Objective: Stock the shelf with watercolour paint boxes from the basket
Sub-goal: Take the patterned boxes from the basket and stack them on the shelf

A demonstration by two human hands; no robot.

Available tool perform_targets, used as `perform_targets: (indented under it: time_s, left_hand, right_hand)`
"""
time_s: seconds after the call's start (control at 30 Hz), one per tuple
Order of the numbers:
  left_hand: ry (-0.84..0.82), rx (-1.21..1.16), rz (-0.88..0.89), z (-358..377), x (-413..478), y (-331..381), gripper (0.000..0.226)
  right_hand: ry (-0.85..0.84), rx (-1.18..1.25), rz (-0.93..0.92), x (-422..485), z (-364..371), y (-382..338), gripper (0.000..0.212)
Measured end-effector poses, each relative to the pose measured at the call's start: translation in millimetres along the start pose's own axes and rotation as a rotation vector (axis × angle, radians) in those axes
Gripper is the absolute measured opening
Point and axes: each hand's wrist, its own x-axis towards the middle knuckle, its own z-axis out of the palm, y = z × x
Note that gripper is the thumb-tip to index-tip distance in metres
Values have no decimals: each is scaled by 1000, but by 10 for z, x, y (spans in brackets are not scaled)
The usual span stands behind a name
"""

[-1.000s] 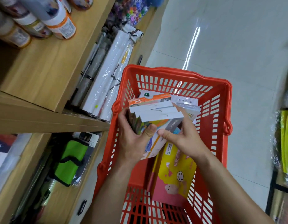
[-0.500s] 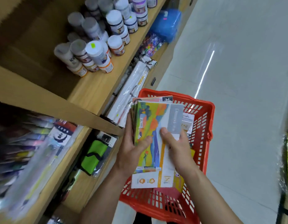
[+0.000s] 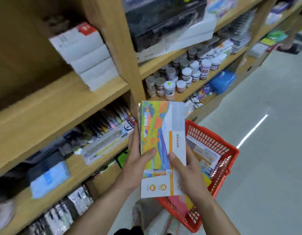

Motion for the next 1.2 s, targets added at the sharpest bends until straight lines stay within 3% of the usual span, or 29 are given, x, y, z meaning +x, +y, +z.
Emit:
perform_targets:
  time_s: [0.13, 0.23, 0.33, 0.4, 0.53, 0.6, 0.7, 0.8, 0.87, 1.0, 1.1, 1.2]
  left_hand:
    - [104, -88, 187, -570, -367, 477, 78]
    - [236, -19, 303, -1031, -494, 821, 76]
    - [406, 33, 299, -1573, -424, 1054, 56]
    - [474, 104, 223, -1922, -262, 1147, 47]
    - [512, 114, 120, -2436, 103, 1228, 53]
    - [486, 141, 102, -2605, 293, 1248, 58]
    - [429, 174, 68, -2748, 524, 1297, 39]
    - [346, 125, 116, -2749, 554, 1302, 26]
    - [275, 73, 169, -2704, 365, 1221, 37]
    - [143, 230, 194, -2518, -162, 967, 70]
    - [203, 437, 162, -2417, -38, 941, 100]
    - [292, 750, 126, -2403, 258, 1084, 111]
  right_hand:
    - [-212, -69, -107, -86, 670, -423, 69]
    - [-338, -159, -200, -6, 1265, -697, 66]
    - [-425, -280, -269, 203, 1895, -907, 52]
    - [-406, -349, -250, 386, 2294, -973, 38]
    - [-358, -495, -167, 808, 2876, -939, 18]
    - [-301, -618, -132, 1010, 3036, -966, 21]
    - [-207, -864, -136, 1267, 3160, -1023, 45]
    - [-183, -855, -141, 1370, 3150, -1069, 31]
    - [-176, -685, -127, 1271, 3027, -1068, 24]
    - [-133, -649, -204, 682, 2656, -780, 56]
    - [-168, -751, -328, 604, 2691, -590, 33]
    - [-57, -774, -321, 888, 2874, -674, 18]
